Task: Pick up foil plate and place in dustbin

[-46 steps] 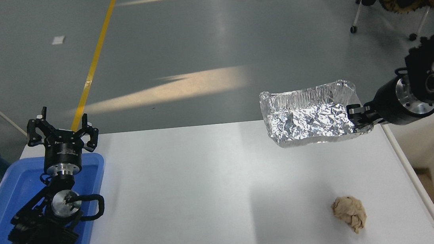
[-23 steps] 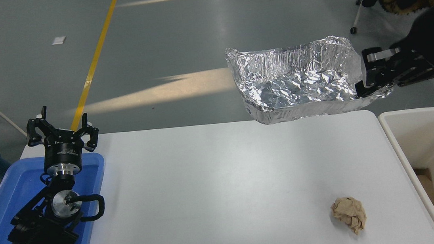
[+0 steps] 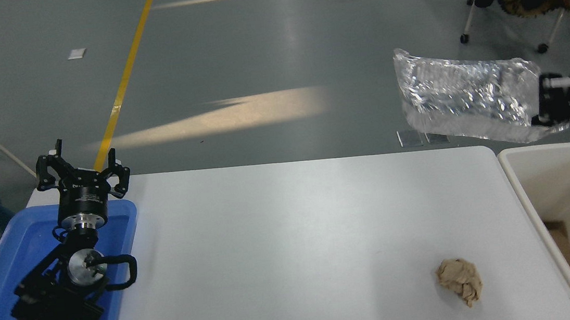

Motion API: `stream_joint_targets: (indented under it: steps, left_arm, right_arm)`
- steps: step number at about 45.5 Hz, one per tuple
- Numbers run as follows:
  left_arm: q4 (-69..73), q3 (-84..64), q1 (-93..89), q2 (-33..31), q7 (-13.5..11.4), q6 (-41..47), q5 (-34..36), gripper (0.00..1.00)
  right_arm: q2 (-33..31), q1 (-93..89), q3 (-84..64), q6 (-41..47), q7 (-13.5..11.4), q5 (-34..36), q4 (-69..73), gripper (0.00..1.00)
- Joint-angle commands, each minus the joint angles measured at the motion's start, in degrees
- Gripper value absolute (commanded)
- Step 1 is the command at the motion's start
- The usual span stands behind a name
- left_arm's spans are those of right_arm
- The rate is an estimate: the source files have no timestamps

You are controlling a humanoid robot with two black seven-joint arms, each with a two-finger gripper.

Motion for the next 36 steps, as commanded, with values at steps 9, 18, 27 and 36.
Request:
stream_joint_targets:
  steps: [9, 18, 27, 36]
  left_arm:
    - [0.02, 0.0, 0.0, 0.01, -0.05, 0.0, 0.02, 0.99]
    - [0.02, 0.0, 0.0, 0.01, 0.04, 0.0, 0.02, 0.99]
    - [0.02, 0.0, 0.0, 0.01, 0.04, 0.0, 0.02, 0.99]
    - [0.02, -0.09, 0.0, 0.01, 0.04, 0.0, 0.02, 0.99]
  right_arm:
    - [-7.92, -50.42, 25.61, -8.67, -0.29, 10.1, -31.46, 0.0]
    - [-3.63, -70.64, 38.79, -9.02, -0.56, 12.21, -48.51, 0.0]
    - [5.25, -87.17, 46.01, -9.02, -1.26, 13.09, -67.5, 0.0]
    - [12.9, -93.6, 47.07, -11.39, -2.22, 13.09, -75.95, 0.0]
